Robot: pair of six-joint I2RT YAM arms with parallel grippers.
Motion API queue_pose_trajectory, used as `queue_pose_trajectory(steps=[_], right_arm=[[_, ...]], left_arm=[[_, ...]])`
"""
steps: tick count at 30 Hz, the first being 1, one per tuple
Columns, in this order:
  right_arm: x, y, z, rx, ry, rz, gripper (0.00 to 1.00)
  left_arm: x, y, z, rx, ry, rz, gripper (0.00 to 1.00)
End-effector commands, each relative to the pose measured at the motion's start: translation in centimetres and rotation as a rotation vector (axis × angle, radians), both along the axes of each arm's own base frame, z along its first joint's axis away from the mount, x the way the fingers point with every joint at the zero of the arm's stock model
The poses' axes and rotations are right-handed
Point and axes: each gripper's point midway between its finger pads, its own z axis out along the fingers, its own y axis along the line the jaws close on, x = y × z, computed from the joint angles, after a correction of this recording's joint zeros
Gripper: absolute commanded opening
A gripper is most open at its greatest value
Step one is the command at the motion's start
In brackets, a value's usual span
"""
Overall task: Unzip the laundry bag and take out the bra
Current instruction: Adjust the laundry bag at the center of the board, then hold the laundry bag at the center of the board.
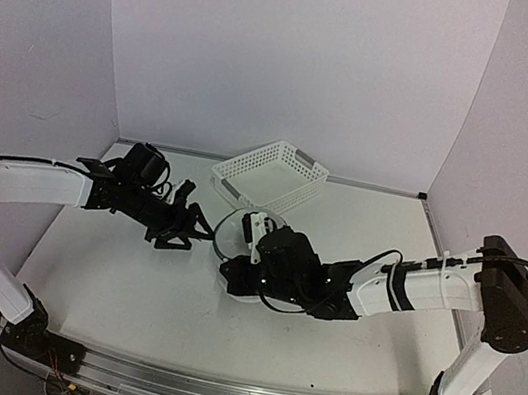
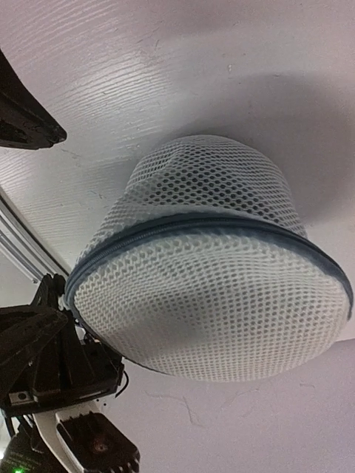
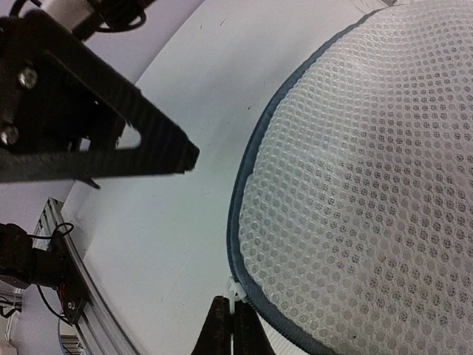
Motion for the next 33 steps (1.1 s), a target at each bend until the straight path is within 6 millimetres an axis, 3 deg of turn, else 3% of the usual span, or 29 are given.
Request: queue_pose_trajectory(steps=[1, 9, 16, 23, 26, 33], right_arm=[[0.0, 2.1, 3.1, 0.093, -0.033, 0.036, 0.0], [-0.4, 1.6, 2.9, 0.095, -0.029, 0.051, 0.0], [-0.6, 1.3, 3.1, 0.096, -0.036, 0.056, 0.0], [-0.8, 1.1, 3.2, 0.093, -0.042, 0.066, 0.0], [-0.9, 1.0, 3.2, 0.093, -0.043, 0.07, 0.0], [-1.0, 0.5, 2.8, 0.085, -0.039, 0.066, 0.0]], left_arm=[[-0.3, -1.8, 2.5, -0.192, 0.008, -0.016, 0.73], [0.6, -3.2, 2.5, -0.272, 0.04, -0.014, 0.73], [0.7, -3.8, 0.4, -0.261, 0.101, -0.018, 0.73], [1.0, -4.4, -0.4, -0.256, 0.119, -0.025, 0.7], [1.1, -4.6, -0.5, -0.258, 0.125, -0.031, 0.61], [1.2, -4.9, -0.4, -0.263, 0.123, -0.04, 0.27]])
